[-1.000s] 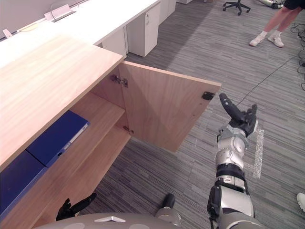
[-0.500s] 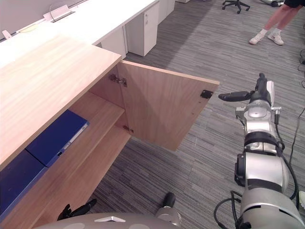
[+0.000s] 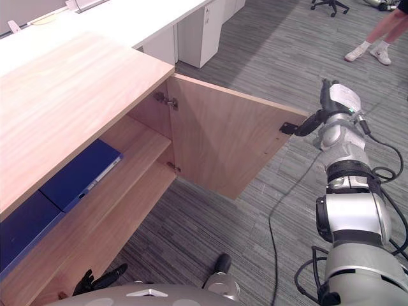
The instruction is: Walk over to the cabinet, pick up the folder, carry it to the office cabinet, place the folder inside the office cabinet, then close the office cabinet door
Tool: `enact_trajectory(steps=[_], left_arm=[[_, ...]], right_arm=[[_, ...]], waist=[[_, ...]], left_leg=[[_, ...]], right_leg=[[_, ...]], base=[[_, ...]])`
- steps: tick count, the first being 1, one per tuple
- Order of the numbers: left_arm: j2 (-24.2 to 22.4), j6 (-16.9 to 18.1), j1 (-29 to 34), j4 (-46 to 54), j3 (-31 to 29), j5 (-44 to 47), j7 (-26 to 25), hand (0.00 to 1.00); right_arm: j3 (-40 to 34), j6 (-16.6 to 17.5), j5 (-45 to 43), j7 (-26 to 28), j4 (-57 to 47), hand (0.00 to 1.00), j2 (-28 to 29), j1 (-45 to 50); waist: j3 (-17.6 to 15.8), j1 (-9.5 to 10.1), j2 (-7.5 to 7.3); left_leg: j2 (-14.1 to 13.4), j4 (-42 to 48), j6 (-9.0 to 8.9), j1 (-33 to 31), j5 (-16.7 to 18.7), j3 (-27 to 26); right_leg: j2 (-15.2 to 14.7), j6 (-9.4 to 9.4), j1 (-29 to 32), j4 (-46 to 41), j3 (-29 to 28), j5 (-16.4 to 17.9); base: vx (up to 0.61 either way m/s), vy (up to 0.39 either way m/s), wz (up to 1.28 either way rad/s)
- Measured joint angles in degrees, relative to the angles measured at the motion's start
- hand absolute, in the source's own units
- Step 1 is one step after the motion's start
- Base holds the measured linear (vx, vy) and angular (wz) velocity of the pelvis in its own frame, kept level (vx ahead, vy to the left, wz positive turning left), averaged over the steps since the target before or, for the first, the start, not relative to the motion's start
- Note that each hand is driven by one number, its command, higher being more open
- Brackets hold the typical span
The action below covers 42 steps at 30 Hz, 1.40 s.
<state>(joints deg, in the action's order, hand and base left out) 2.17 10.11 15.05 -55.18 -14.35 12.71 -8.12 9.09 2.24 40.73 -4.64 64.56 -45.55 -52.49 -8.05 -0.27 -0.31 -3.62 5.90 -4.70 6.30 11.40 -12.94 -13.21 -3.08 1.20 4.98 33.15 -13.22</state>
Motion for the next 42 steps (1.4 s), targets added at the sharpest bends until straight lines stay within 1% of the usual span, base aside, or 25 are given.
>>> enact_trajectory(steps=[2,3,8,9,10,11,12,13,14,15,17,18,19,23,25,29,31,35,40,42], left_arm=[[0.0,0.0,0.0,0.4,-0.1,-0.4,0.0,1.0],[0.3,0.0,0.0,1.2,0.0,-2.2,0.1,1.0],[0.5,0.0,0.0,1.2,0.1,-2.2,0.1,1.0],[0.7,0.0,0.0,1.1,0.3,-2.2,0.1,1.0],[1.1,0.1,0.0,0.5,0.4,-2.6,0.4,1.0],[1.3,0.1,0.0,0.2,0.4,-3.1,0.6,1.0],[1.6,0.1,0.1,-0.3,0.4,-4.2,0.9,1.0],[2.2,0.0,0.1,-1.1,0.4,-4.3,1.2,1.0],[2.6,0.0,0.2,-1.7,0.4,-4.3,1.5,1.0],[2.8,0.0,0.1,-1.9,0.4,-4.3,1.6,1.0],[3.4,0.1,-0.5,-2.6,0.5,-4.7,2.3,1.0],[3.4,0.1,-1.2,-3.4,0.5,-5.5,2.3,1.0],[3.4,0.1,-1.3,-3.6,0.5,-6.0,2.2,1.0],[2.9,0.1,-1.4,-4.5,0.4,-6.5,2.1,1.0],[2.7,0.1,-1.5,-4.6,0.2,-6.5,2.0,1.0],[2.6,0.2,-1.5,-4.7,-0.2,-6.5,1.9,1.0],[2.1,0.3,-1.5,-4.7,-0.7,-6.5,1.5,1.0],[1.5,1.2,-1.6,-4.9,-2.2,-6.5,0.5,1.0],[1.0,1.2,-1.7,-5.1,-2.4,-6.5,-0.1,1.0],[1.0,1.2,-1.8,-5.1,-2.4,-6.5,-0.1,1.0]], right_arm=[[2.3,0.5,4.2,0.2,-2.7,1.0,-0.4,0.6],[13.6,7.2,14.8,0.3,-16.2,1.0,-5.9,5.8],[14.5,7.0,14.7,0.2,-17.9,1.0,-6.6,6.7],[17.7,5.5,14.7,0.0,-20.1,1.0,-7.6,7.3],[23.7,3.4,14.8,0.3,-26.0,1.0,-10.7,7.7],[26.4,3.2,14.7,1.3,-29.4,1.0,-13.0,7.7],[30.1,3.9,14.1,3.3,-34.8,1.0,-16.7,7.5],[32.9,6.0,11.5,6.1,-38.9,1.0,-19.3,7.1],[33.4,8.1,8.1,8.7,-40.9,1.0,-19.8,7.5],[33.4,8.8,6.9,9.6,-41.5,1.0,-19.8,7.9],[34.5,9.4,2.8,12.1,-43.1,1.0,-19.6,8.4],[35.1,9.4,0.9,13.3,-43.5,1.0,-19.5,8.4],[35.4,9.4,0.5,13.5,-43.6,1.0,-19.5,8.3],[37.1,9.4,-7.1,16.6,-47.4,1.0,-19.5,8.2],[38.2,9.4,-14.9,19.6,-50.0,1.0,-19.5,8.1],[41.3,8.9,-29.6,21.6,-53.5,1.0,-19.4,7.9],[42.7,8.2,-34.8,21.9,-54.1,1.0,-19.2,7.8],[43.6,8.0,-38.9,21.9,-54.2,1.0,-18.9,7.5],[45.3,7.2,-42.6,22.0,-54.4,1.0,-18.7,6.5],[45.7,6.4,-46.3,22.1,-55.3,1.0,-18.6,6.5]], waist=[[-0.4,-0.01,-0.08],[-1.3,0.01,-0.4],[-1.3,0.15,-0.58],[-1.1,0.26,-0.78],[-0.4,0.27,-1.14],[0.1,0.24,-1.31],[0.3,0.21,-1.67],[0.8,0.11,-2.16],[1.4,0.09,-2.8],[1.7,0.08,-3.1],[2.6,0.15,-3.35],[3.3,0.36,-3.24],[3.4,0.47,-3.03],[4.2,0.65,-2.17],[4.4,0.62,-1.93],[4.6,0.63,-1.73],[4.8,0.72,-1.5],[5.3,0.96,-1.48],[5.3,0.99,-1.38],[5.3,0.99,-1.38]], left_leg=[[0.0,0.0,0.02,0.0,0.0,0.0],[-0.1,0.0,0.23,-0.2,-0.2,0.3],[-0.2,0.0,0.23,-0.3,-0.3,0.3],[-0.3,0.0,0.26,-0.6,-0.3,0.2],[-0.6,0.2,0.26,-1.5,-0.3,-0.2],[-0.7,0.3,0.26,-2.0,-0.3,-0.4],[-1.0,0.4,0.26,-2.0,-0.3,-0.8],[-1.6,0.8,0.25,-2.1,-0.3,-0.8],[-2.1,1.1,0.24,-2.0,-0.3,-0.9],[-2.3,1.2,0.22,-1.9,-0.3,-0.9],[-2.9,1.8,0.03,-2.1,-0.2,-1.0],[-3.1,1.9,-0.23,-2.2,-0.1,-1.0],[-3.2,1.9,-0.35,-2.2,0.0,-1.0],[-4.0,2.3,-0.96,-2.2,0.2,-1.4],[-4.9,2.6,-1.38,-2.2,0.2,-1.6],[-6.2,2.8,-2.3,-2.3,-0.2,-2.1],[-6.9,2.8,-2.68,-2.3,-0.4,-2.2],[-7.2,2.7,-3.07,-2.9,-0.7,-2.4],[-7.2,2.6,-3.14,-2.9,-1.0,-2.7],[-7.2,2.6,-3.16,-2.9,-1.1,-2.7]], right_leg=[[0.0,0.0,0.0,0.0,0.0,0.0],[0.1,-0.05,0.1,0.0,0.3,0.0],[0.1,-0.05,0.2,0.0,0.3,0.0],[0.1,-0.04,0.4,0.0,0.2,0.0],[0.2,-0.04,1.5,-0.1,-0.2,0.0],[0.4,-0.04,2.1,-0.1,-0.5,0.0],[0.7,-0.04,2.4,-0.2,-0.8,0.0],[1.2,0.02,2.5,-0.2,-1.2,0.1],[1.9,0.15,2.5,-0.2,-1.6,0.2],[2.1,0.2,2.5,-0.2,-1.9,0.2],[2.6,0.46,2.5,0.0,-2.0,0.4],[2.8,0.72,2.5,0.0,-2.1,0.6],[2.9,0.73,2.6,0.0,-2.2,0.6],[3.7,1.08,2.7,0.0,-2.8,0.9],[4.5,1.36,2.7,0.0,-3.0,1.0],[6.1,2.18,2.8,0.0,-3.3,1.4],[6.7,2.43,2.8,0.0,-3.3,1.6],[7.3,2.7,3.6,0.0,-3.4,1.5],[7.4,2.97,3.8,0.0,-3.6,1.3],[7.4,2.99,3.8,0.0,-3.6,1.3]], base=[[-0.05,-0.038,0.02],[-0.1,-0.08,0.03],[-0.02,-0.017,0.01],[-0.02,-0.017,-0.09],[-0.02,-0.023,-0.13],[0.0,-0.033,-0.19],[0.01,-0.041,-0.22],[0.01,-0.082,-0.26],[-0.01,-0.076,-0.22],[-0.02,-0.084,-0.17],[-0.05,-0.05,-0.06],[-0.06,-0.029,-0.01],[-0.07,-0.018,-0.03],[-0.08,-0.018,-0.09],[-0.04,-0.023,-0.11],[-0.02,-0.005,-0.07],[0.0,0.0,0.0],[-0.01,0.04,-0.05],[0.0,0.077,-0.02],[-0.01,0.091,0.0]])
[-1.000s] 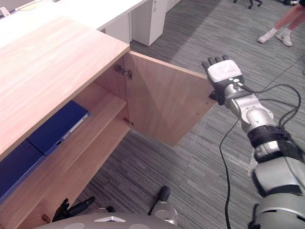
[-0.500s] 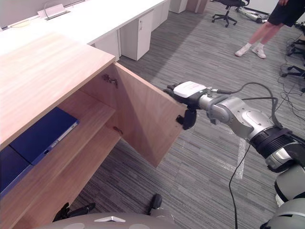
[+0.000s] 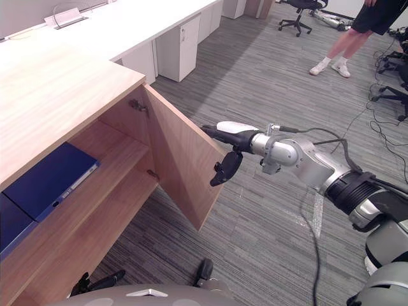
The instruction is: Walk over to the cabinet, pick up the folder, carry it to the office cabinet, place the folder inside the office cabinet, then close the office cabinet door
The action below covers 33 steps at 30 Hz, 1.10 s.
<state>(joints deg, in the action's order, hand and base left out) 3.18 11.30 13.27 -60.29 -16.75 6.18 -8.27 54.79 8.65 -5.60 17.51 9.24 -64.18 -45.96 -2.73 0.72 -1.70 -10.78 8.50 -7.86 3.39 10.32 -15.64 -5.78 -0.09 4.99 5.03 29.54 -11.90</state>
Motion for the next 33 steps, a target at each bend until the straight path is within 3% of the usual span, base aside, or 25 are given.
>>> enact_trajectory(steps=[6,10,13,18,20,27,33], left_arm=[[-0.2,0.0,-0.3,0.0,0.0,0.1,-0.1,1.0],[-0.3,0.1,-0.9,0.1,0.1,0.0,0.3,1.0],[-0.3,0.0,-1.6,0.1,0.2,0.0,0.7,1.0],[-0.2,-0.4,-2.0,1.2,0.4,0.4,0.4,1.0],[-0.2,-0.5,-1.9,1.2,0.4,0.5,0.2,1.0],[0.9,-1.5,-0.4,1.4,0.5,1.2,0.3,1.0],[1.2,-1.6,-0.3,1.4,1.5,1.2,0.2,1.0]], right_arm=[[0.3,-3.9,-20.9,3.7,-0.9,1.0,3.4,2.3],[1.1,-9.4,-45.9,4.4,-1.0,1.0,9.2,6.8],[4.0,-13.0,-54.2,6.1,-1.1,1.0,14.0,6.8],[10.8,-14.8,-56.6,9.2,-3.4,1.0,25.1,9.3],[11.0,-14.9,-56.8,9.4,-4.3,1.0,26.4,9.3],[10.0,-14.8,-60.0,7.9,-5.2,1.0,25.6,9.2],[9.9,-14.8,-60.4,7.9,-6.2,1.0,25.1,9.2]], waist=[[0.0,0.04,0.0],[0.0,0.71,0.06],[0.0,1.67,0.1],[0.1,4.33,0.04],[0.1,4.79,-0.03],[1.3,5.22,-2.21],[1.2,5.28,-2.2]], left_leg=[[-0.1,-0.3,-0.08,0.0,-0.4,0.0],[-0.4,-0.1,0.18,-0.6,-0.2,0.2],[-0.9,0.2,-0.07,-1.2,-0.4,0.8],[-0.5,-0.9,-0.66,-2.4,-1.9,2.6],[-0.1,-0.9,-0.58,-2.7,-2.0,3.1],[0.5,-1.3,-0.47,-2.8,-2.1,3.3],[0.4,-1.4,-0.46,-2.8,-2.1,2.9]], right_leg=[[0.1,0.01,0.1,0.0,0.0,0.0],[0.2,0.0,0.5,0.0,0.2,0.0],[0.8,0.13,0.8,0.0,0.6,0.1],[0.2,0.25,1.1,0.0,2.3,0.1],[-0.2,0.26,1.1,0.0,2.7,0.1],[-0.9,0.22,1.2,0.0,3.0,0.0],[-0.9,0.22,1.5,0.0,2.6,0.0]], base=[[-0.01,0.078,-0.01],[-0.01,0.064,0.01],[0.0,0.04,0.09],[0.03,0.086,0.2],[0.04,0.103,0.16],[0.03,0.1,0.03],[0.01,0.072,-0.03]])
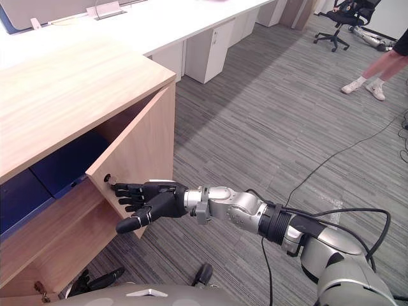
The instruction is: Walk over to the cabinet, pick up the folder, carry it to the office cabinet, place the folder inside the office cabinet, then close the office cabinet door
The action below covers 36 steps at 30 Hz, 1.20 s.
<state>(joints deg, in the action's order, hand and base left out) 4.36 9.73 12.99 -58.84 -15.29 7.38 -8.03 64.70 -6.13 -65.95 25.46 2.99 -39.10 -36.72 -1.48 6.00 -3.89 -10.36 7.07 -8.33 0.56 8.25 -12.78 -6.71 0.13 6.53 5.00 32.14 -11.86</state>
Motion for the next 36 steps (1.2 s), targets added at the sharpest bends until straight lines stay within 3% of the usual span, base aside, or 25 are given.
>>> enact_trajectory(steps=[4,5,8,10,11,12,13,14,15,16,17,19,21,22,24,25,26,30,36], left_arm=[[0.2,0.0,0.0,0.0,0.7,0.0,0.0,1.0],[0.2,0.0,0.1,-0.1,1.0,1.5,0.9,1.0],[0.2,0.1,0.5,-0.2,1.4,1.5,1.1,1.0],[0.2,0.1,0.0,-0.1,2.8,1.5,1.2,1.0],[0.2,0.3,-0.1,-0.1,4.9,1.5,1.4,1.0],[0.2,0.4,0.1,-0.3,5.9,1.5,1.7,1.0],[0.1,0.5,0.3,-1.0,7.1,1.5,2.1,1.0],[0.1,0.5,0.2,-1.4,7.9,1.5,2.3,1.0],[-0.2,0.5,-0.2,-1.4,8.9,1.3,2.3,1.0],[-0.3,0.6,-0.4,-1.4,9.9,1.1,2.2,1.0],[-0.1,0.5,-0.5,-1.5,10.0,1.1,2.0,1.0],[0.3,0.0,-0.4,-2.4,10.0,0.8,1.2,1.0],[1.3,-0.2,-0.4,-2.4,10.2,0.3,0.4,1.0],[1.9,-0.2,-0.6,-2.3,10.2,-0.5,0.0,1.0],[3.4,-0.3,-2.2,-2.5,10.1,-1.0,-0.8,1.0],[3.7,-0.3,-2.3,-2.6,10.0,-1.1,-0.7,1.0],[4.0,-0.3,-2.9,-2.6,9.9,-1.1,-0.8,1.0],[2.2,-0.1,-2.9,-3.6,7.3,-1.0,-1.7,1.0],[1.8,0.1,-2.9,-5.2,5.3,0.0,-1.8,1.0]], right_arm=[[0.0,-0.1,0.0,0.1,0.0,1.0,-1.6,0.3],[-4.8,-0.2,4.2,1.2,1.0,1.0,-5.4,7.4],[-6.8,-0.4,11.3,1.5,4.3,1.0,-7.6,12.4],[-11.4,0.0,11.6,2.6,8.3,1.0,-7.0,19.1],[-18.8,1.7,12.4,3.1,16.4,1.0,-2.4,26.0],[-24.3,4.2,20.1,1.7,25.1,1.0,3.3,29.6],[-32.9,5.8,28.2,-2.2,41.4,1.0,12.2,30.7],[-38.0,5.9,31.4,-4.8,50.4,1.0,16.0,30.3],[-45.3,6.0,36.4,-9.6,61.8,1.0,19.5,30.3],[-49.8,5.9,41.0,-12.7,68.0,1.0,20.9,31.7],[-52.4,5.7,44.0,-14.4,70.2,1.0,22.0,33.6],[-59.1,8.5,47.7,-17.9,69.9,1.0,24.1,34.7],[-63.6,9.1,47.6,-20.4,69.9,1.0,27.2,34.8],[-65.1,9.5,47.6,-21.5,69.9,1.0,28.8,35.0],[-66.5,9.4,47.0,-22.4,69.7,1.0,33.3,34.4],[-66.5,9.7,46.8,-22.7,69.6,1.0,34.1,34.3],[-66.9,10.0,45.5,-23.3,69.7,1.0,34.7,33.9],[-69.2,10.6,40.1,-23.8,69.9,1.0,34.9,35.0],[-71.1,10.9,39.8,-23.8,70.1,1.0,35.3,35.8]], waist=[[-0.1,-0.02,0.13],[-0.7,0.23,0.35],[-1.3,0.01,0.91],[-2.0,0.5,1.51],[-2.4,0.87,2.16],[-2.5,0.24,3.03],[-2.5,-0.48,3.87],[-2.4,-0.46,4.64],[-2.5,-0.43,6.11],[-2.5,-0.79,6.43],[-2.5,-0.91,6.4],[-3.0,-1.72,5.6],[-2.9,-1.7,4.24],[-3.4,-1.68,3.81],[-3.6,-2.48,0.85],[-4.0,-2.59,0.21],[-4.2,-2.82,-0.8],[-4.4,-3.23,0.77],[-4.1,-4.19,0.8]], left_leg=[[0.0,-0.1,0.01,0.1,0.0,-0.1],[0.3,-0.2,0.14,0.1,0.1,0.0],[0.7,-0.3,0.38,0.0,0.1,0.1],[0.9,-0.3,0.39,0.2,0.1,1.2],[1.3,-0.4,0.69,1.0,0.3,3.1],[2.0,-0.4,1.23,1.5,0.5,4.9],[3.1,-0.4,2.2,1.9,1.1,6.9],[3.7,-0.3,2.48,2.0,1.3,7.5],[5.3,-0.3,3.37,2.2,1.3,9.6],[7.4,-0.3,4.39,2.2,1.0,12.6],[8.7,-0.3,4.91,2.1,0.6,14.7],[10.5,-0.3,5.69,1.9,0.0,17.0],[11.6,-0.3,6.08,1.9,-0.3,20.1],[11.6,-0.4,6.23,1.7,-0.5,21.7],[10.6,0.2,5.26,-0.7,-1.3,26.3],[10.9,0.7,5.15,-1.4,-1.3,27.1],[11.6,1.3,4.57,-2.4,-1.5,28.6],[9.8,0.4,3.18,-1.9,-2.6,31.3],[6.6,-4.7,0.77,-2.2,-6.8,34.7]], right_leg=[[0.0,0.0,0.1,0.0,-0.2,0.0],[-0.2,-0.02,0.1,0.0,-0.1,0.0],[-0.4,-0.14,0.1,0.0,0.0,-0.1],[-1.1,-0.42,-0.7,-0.1,0.8,0.2],[-1.8,-1.05,-2.6,-0.3,2.6,0.8],[-2.6,-1.96,-4.3,-0.3,4.6,1.6],[-4.1,-2.65,-5.6,-1.4,6.6,2.6],[-5.6,-3.26,-5.3,-3.9,7.2,3.8],[-9.4,-4.49,-5.1,-9.9,8.7,6.6],[-13.4,-5.51,-5.0,-15.9,10.4,8.5],[-16.0,-5.32,-5.0,-19.2,10.9,9.3],[-18.5,-4.21,-4.5,-22.9,7.2,9.7],[-17.9,-2.14,-4.5,-23.6,-0.1,10.5],[-16.3,1.38,-3.7,-24.0,-5.6,13.0],[-8.0,-0.63,-4.1,-19.5,-20.7,19.6],[-7.7,-1.39,-5.1,-17.8,-22.5,19.9],[-7.3,-4.52,-6.1,-17.1,-24.7,19.7],[-5.7,-5.77,-9.9,-14.2,-20.9,20.1],[-2.5,-6.35,-12.2,-10.6,-15.7,19.8]], base=[[0.02,0.095,-0.02],[0.04,0.162,0.03],[0.03,0.124,0.03],[0.04,0.121,0.29],[0.06,0.113,0.71],[0.06,0.158,0.99],[0.03,0.177,0.8],[0.03,0.193,0.93],[0.07,0.28,1.12],[0.09,0.255,1.33],[0.11,0.259,1.06],[0.07,0.171,0.83],[0.06,0.124,0.75],[0.1,-0.094,0.76],[0.11,-0.22,1.06],[0.09,-0.162,0.93],[0.08,-0.108,0.71],[0.04,-0.118,0.47],[0.0,-0.095,0.39]])
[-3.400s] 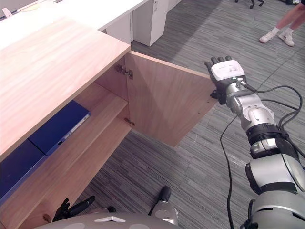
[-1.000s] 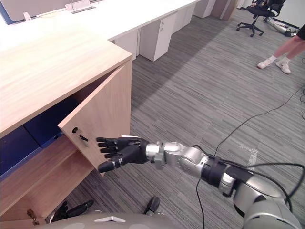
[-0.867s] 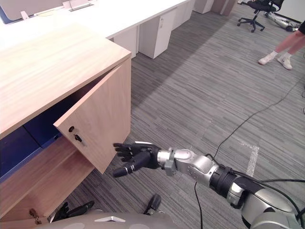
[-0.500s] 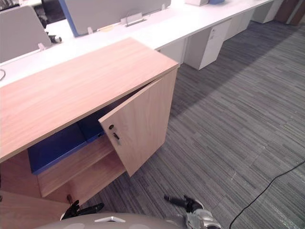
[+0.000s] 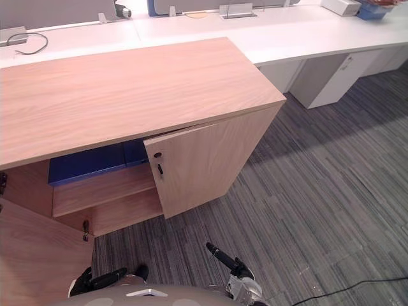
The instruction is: Walk over to the cabinet, pick up the folder, carry it to the office cabinet, place the folder inside the office cabinet, then close the office cabinet door
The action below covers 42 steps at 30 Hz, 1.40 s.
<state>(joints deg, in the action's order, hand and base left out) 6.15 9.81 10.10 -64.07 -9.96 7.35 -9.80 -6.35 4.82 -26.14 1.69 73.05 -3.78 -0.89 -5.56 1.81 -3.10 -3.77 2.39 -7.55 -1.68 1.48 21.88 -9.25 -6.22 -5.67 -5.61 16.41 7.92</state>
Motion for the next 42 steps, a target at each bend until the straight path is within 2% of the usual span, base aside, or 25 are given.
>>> enact_trajectory(steps=[6,8,10,11,12,13,14,15,16,17,18,19,20,21,22,23,25,26,27,30,31,35,40,41,42], left_arm=[[0.0,0.1,-0.1,-0.5,-1.1,1.3,0.6,1.0],[-0.1,0.0,-0.2,0.2,-1.9,1.5,0.6,1.0],[0.2,0.0,-0.7,0.8,-2.3,1.5,0.4,1.0],[0.0,0.0,-1.1,1.4,-3.7,1.6,0.3,1.0],[-0.3,0.0,-1.2,2.1,-5.3,1.8,-0.2,1.0],[-0.6,0.0,-1.2,2.4,-5.7,1.7,-0.2,1.0],[-0.6,0.0,-1.1,2.9,-5.7,1.4,-0.2,1.0],[-0.8,-0.1,-1.6,2.8,-6.4,1.6,-0.1,1.0],[-1.3,-0.1,-1.6,2.9,-7.0,1.7,-0.1,1.0],[-2.2,-0.1,-1.2,3.0,-7.6,1.4,-0.3,1.0],[-2.5,-0.1,-1.3,3.3,-7.7,1.2,0.0,1.0],[-2.6,0.0,-1.5,3.5,-7.8,1.1,0.0,1.0],[-2.7,-0.5,-2.7,3.5,-8.7,1.1,0.0,1.0],[-2.0,-1.0,-2.9,3.2,-10.7,1.1,0.1,1.0],[-2.3,-1.2,-2.7,3.1,-11.1,1.1,0.0,1.0],[-3.1,-1.3,-3.0,2.9,-11.5,1.1,-0.2,1.0],[-3.9,-1.3,-2.1,3.0,-11.8,1.1,-0.1,1.0],[-4.0,-1.4,-1.5,2.9,-13.2,1.1,0.0,1.0],[-4.1,-1.6,-1.4,2.8,-13.4,1.1,0.1,1.0],[-5.1,-1.8,-0.8,2.8,-11.4,0.2,0.5,1.0],[-5.1,-2.0,-0.7,2.8,-10.4,-1.3,0.7,1.0],[-4.6,-2.2,-0.7,2.9,-8.6,-1.3,1.8,1.0],[-3.0,-2.2,-0.7,2.9,-5.8,-1.4,2.5,1.0],[-2.6,-2.3,-0.7,3.0,-4.4,-1.5,2.6,1.0],[-1.8,-2.3,-0.8,3.0,-2.8,-2.0,2.4,1.0]], right_arm=[[-2.9,0.5,0.4,-0.4,0.6,1.0,0.3,1.3],[-4.8,0.5,1.0,-0.7,0.6,1.0,0.6,1.2],[-6.9,0.5,1.1,-0.8,0.8,1.0,0.9,1.1],[-8.1,0.5,1.2,-1.1,0.9,1.0,1.3,0.7],[-9.8,0.5,1.3,-1.3,0.8,1.0,1.2,0.1],[-10.7,0.4,1.6,-1.4,0.9,1.0,1.1,0.2],[-12.0,0.0,1.8,-1.9,0.9,1.0,1.2,0.1],[-13.9,-0.2,3.1,-2.3,0.8,1.0,1.2,0.2],[-14.8,-0.2,3.4,-2.5,0.3,1.0,0.8,0.3],[-16.2,-0.2,3.3,-2.5,-0.9,1.0,-0.6,0.7],[-18.2,-0.6,3.4,-2.4,-0.8,1.0,-0.7,0.9],[-19.1,-0.8,3.4,-2.3,-0.7,1.0,-0.6,1.3],[-20.4,-0.8,3.5,-2.3,-0.7,1.0,0.3,1.6],[-21.8,-0.7,4.2,-2.4,-0.7,1.0,1.4,1.6],[-22.4,-0.8,5.2,-3.0,-0.7,1.0,1.4,1.8],[-23.5,-1.0,5.6,-3.5,-0.8,1.0,0.5,1.4],[-26.0,-1.3,5.6,-3.9,-0.6,1.0,0.9,1.7],[-26.1,-1.4,5.6,-3.8,-0.4,1.0,1.5,1.7],[-26.0,-1.3,5.6,-3.7,-0.2,1.0,1.5,1.6],[-26.9,-1.6,5.6,-3.8,-0.5,1.0,0.0,2.3],[-27.0,-1.6,5.6,-3.8,-1.1,1.0,-0.5,2.5],[-26.9,-1.9,5.6,-3.7,-1.5,1.0,-0.8,2.8],[-26.4,-2.1,5.6,-3.3,-2.0,1.0,-0.8,2.9],[-26.1,-2.0,5.6,-3.0,-2.2,1.0,-0.7,3.2],[-25.9,-1.8,5.4,-2.2,-3.9,1.0,-0.6,3.6]], waist=[[0.1,-0.45,0.0],[-0.3,-0.64,-0.38],[-1.3,-0.59,-0.66],[-2.7,-0.52,-0.77],[-3.7,-0.69,0.4],[-3.7,-1.22,0.47],[-3.7,-1.99,-1.17],[-4.3,-1.74,-0.24],[-4.4,-1.56,0.44],[-3.9,-1.69,3.11],[-4.1,-1.99,3.53],[-4.1,-2.36,3.64],[-3.3,-3.81,1.64],[-3.4,-3.57,0.94],[-3.7,-3.27,1.81],[-4.9,-3.54,2.63],[-4.8,-3.04,2.53],[-4.4,-3.47,1.89],[-4.1,-3.68,1.43],[-3.9,-3.54,3.8],[-4.1,-3.55,4.37],[-3.9,-3.49,4.64],[-3.8,-3.54,3.7],[-3.6,-3.61,3.34],[-3.6,-3.76,3.47]], left_leg=[[-0.8,-1.9,-1.81,-2.0,-2.8,3.8],[0.1,-1.8,-0.74,-4.4,-6.1,1.4],[-0.1,-1.5,2.9,-6.0,-7.7,-8.3],[-2.3,1.0,5.86,-7.0,-6.0,-19.6],[-5.1,4.1,8.45,-8.8,-4.5,-29.1],[-5.5,4.4,8.94,-9.1,-3.7,-32.0],[-6.2,5.2,8.81,-9.4,-2.8,-37.7],[-8.7,11.6,9.24,-11.1,-2.3,-44.6],[-9.8,16.0,9.86,-11.6,-2.1,-47.6],[-10.5,18.5,9.92,-11.8,-0.1,-51.3],[-7.6,16.0,11.59,-12.9,-0.9,-49.3],[-5.4,12.6,13.1,-12.8,-1.9,-48.7],[-3.8,8.8,13.49,-11.5,1.3,-55.2],[-6.5,15.2,14.73,-11.0,2.4,-63.0],[-8.2,16.9,12.76,-10.0,2.9,-64.4],[-6.5,16.0,12.82,-9.7,2.6,-63.4],[-2.7,10.8,13.47,-8.7,0.5,-60.6],[0.3,7.1,13.7,-8.3,-1.0,-59.0],[1.7,5.0,13.81,-7.7,-1.7,-58.1],[7.3,-7.7,13.6,-3.2,-6.7,-54.3],[8.2,-7.7,13.78,-2.9,-6.6,-53.1],[10.1,-7.7,14.31,-2.9,-6.2,-50.2],[12.3,-7.7,15.43,-2.8,-5.4,-47.9],[12.7,-7.7,15.66,-2.6,-5.2,-46.6],[12.5,-7.6,15.33,-2.0,-5.6,-44.5]], right_leg=[[1.4,0.01,-1.4,0.6,6.6,0.1],[0.8,0.58,-1.6,-0.2,9.8,0.5],[-0.5,0.67,-1.7,-0.9,12.7,0.3],[-1.0,0.53,-2.3,-1.9,14.7,0.1],[-0.7,0.43,-3.6,-2.0,17.6,0.1],[-0.9,0.39,-3.9,-1.7,18.9,0.0],[-2.7,0.04,-4.9,-0.2,22.3,-0.3],[-4.0,-0.26,-4.9,-1.2,24.3,-0.4],[-4.5,-0.6,-4.9,-2.2,25.2,-0.2],[-4.2,-1.53,-4.9,-4.2,26.7,0.8],[-4.6,-0.37,-4.4,-4.5,26.7,2.0],[-4.5,0.04,-4.3,-3.3,26.7,2.1],[-4.4,0.29,-5.0,1.3,27.1,1.2],[-5.8,-0.78,-5.8,2.0,29.8,-2.2],[-5.4,-1.91,-6.6,1.2,31.2,-2.4],[-6.6,-2.21,-7.4,-1.4,34.2,-2.1],[-7.2,0.29,-7.7,-1.9,36.2,-0.9],[-6.9,0.35,-8.7,0.2,37.9,-0.9],[-6.9,-0.3,-9.5,1.1,39.0,-1.4],[-7.9,1.09,-11.0,-0.6,42.7,-1.1],[-8.5,1.71,-12.1,-1.5,44.3,-0.8],[-9.9,3.06,-13.5,-3.8,47.4,0.0],[-13.1,3.48,-13.9,-8.9,47.8,0.1],[-14.9,4.13,-13.3,-13.3,45.4,-0.2],[-15.8,5.87,-10.7,-18.9,37.3,0.2]], base=[[-0.07,-0.037,0.6],[-0.07,0.021,0.88],[-0.07,0.058,0.79],[-0.11,0.036,0.94],[-0.12,0.0,1.06],[-0.17,0.039,1.31],[-0.13,0.088,1.15],[-0.11,0.14,1.0],[-0.01,0.15,0.89],[0.0,0.169,1.12],[-0.02,0.172,1.31],[-0.04,0.167,1.65],[0.0,0.128,1.75],[0.08,0.124,1.6],[0.11,0.101,1.43],[0.11,0.155,1.04],[0.04,0.158,1.03],[0.0,0.094,0.89],[-0.04,0.097,0.9],[-0.06,0.093,0.7],[-0.05,0.034,0.65],[-0.02,0.042,0.5],[0.03,0.055,0.33],[0.08,0.068,0.53],[0.07,0.058,0.57]])
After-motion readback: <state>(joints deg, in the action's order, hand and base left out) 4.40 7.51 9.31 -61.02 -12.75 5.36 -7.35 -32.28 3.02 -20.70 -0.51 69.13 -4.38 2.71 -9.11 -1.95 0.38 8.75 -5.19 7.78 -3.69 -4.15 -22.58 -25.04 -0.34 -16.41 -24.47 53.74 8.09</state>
